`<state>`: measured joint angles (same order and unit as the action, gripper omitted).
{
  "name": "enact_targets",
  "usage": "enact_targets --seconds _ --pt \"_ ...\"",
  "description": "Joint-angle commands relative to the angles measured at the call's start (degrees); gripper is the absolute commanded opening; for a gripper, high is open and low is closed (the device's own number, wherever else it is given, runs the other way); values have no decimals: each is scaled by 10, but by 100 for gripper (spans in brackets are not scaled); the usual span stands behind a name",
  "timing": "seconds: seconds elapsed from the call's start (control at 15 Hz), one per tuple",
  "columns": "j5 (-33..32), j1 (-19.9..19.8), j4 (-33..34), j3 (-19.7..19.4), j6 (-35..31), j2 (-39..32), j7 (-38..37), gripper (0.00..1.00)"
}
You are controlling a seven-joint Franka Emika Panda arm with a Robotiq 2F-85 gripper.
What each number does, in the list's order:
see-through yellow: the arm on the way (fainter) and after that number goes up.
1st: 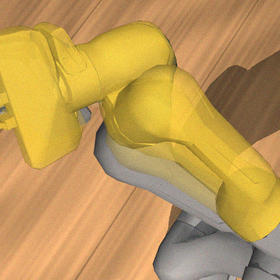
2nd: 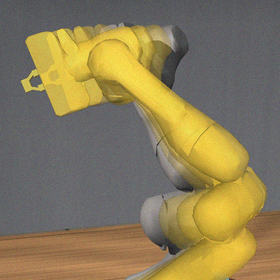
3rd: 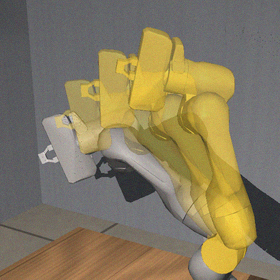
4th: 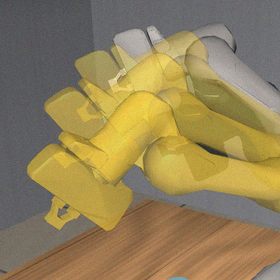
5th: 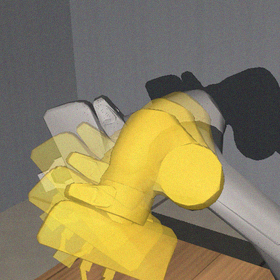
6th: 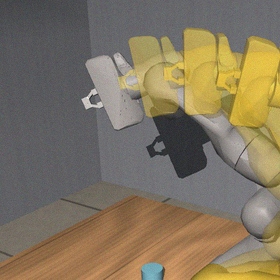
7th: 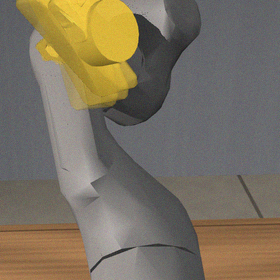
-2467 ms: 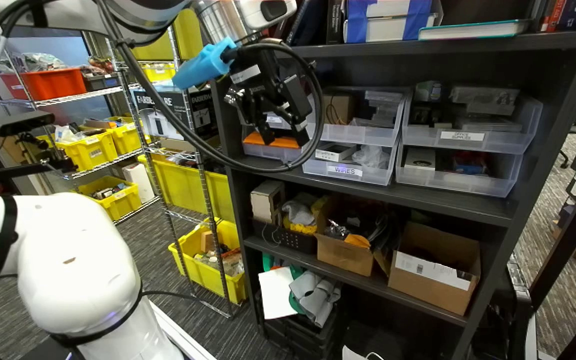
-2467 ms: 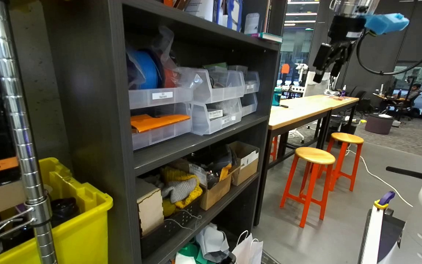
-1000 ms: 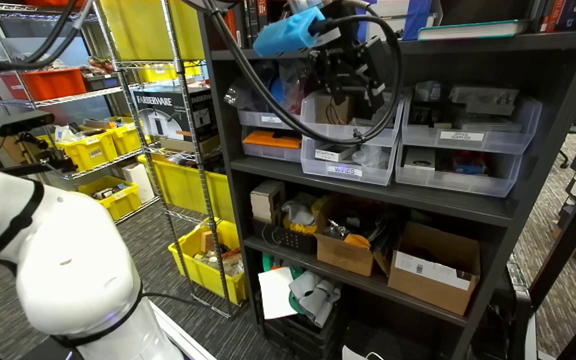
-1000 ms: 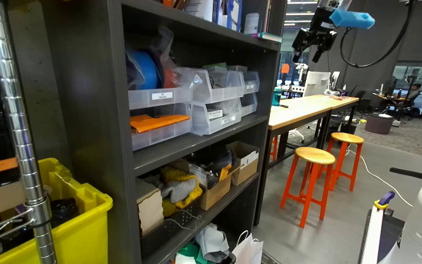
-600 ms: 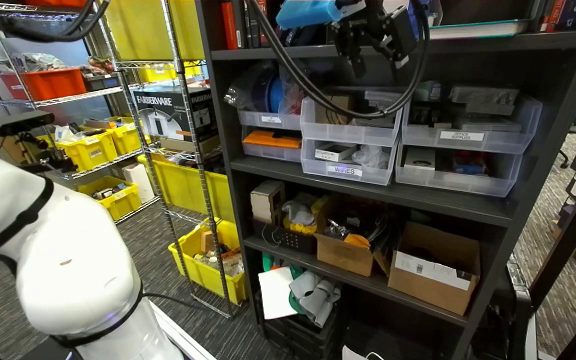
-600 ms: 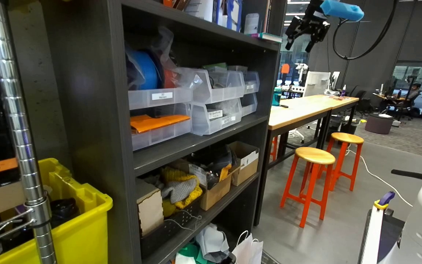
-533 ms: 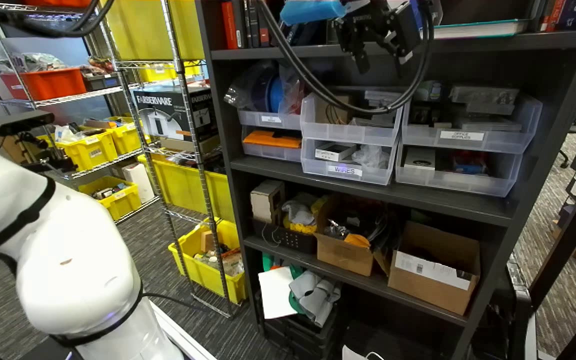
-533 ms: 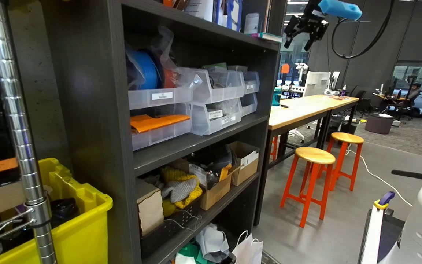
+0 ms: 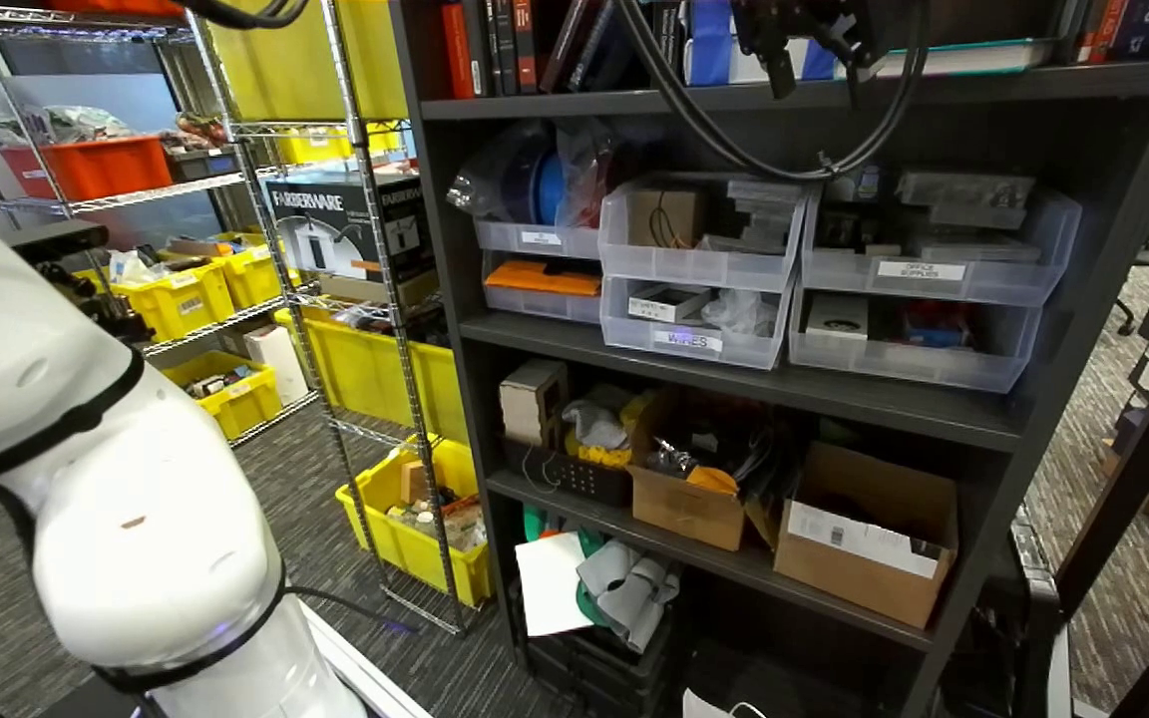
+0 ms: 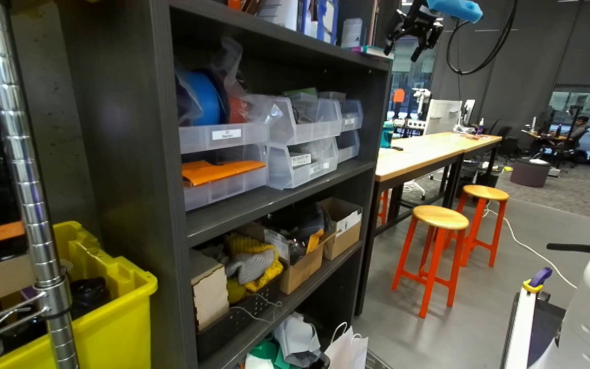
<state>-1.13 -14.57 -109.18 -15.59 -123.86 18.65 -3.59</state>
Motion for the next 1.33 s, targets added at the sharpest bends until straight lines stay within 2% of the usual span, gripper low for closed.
enact_targets --seconds 0.0,0.6,0.93,1.27 --pt "26 2 78 -9 14 -51 0 100" --pt "27 -10 201 -24 61 -120 -2 100" --pt "32 -22 236 -39 81 -143 7 100" --pt "71 -32 250 -54 87 -165 30 100"
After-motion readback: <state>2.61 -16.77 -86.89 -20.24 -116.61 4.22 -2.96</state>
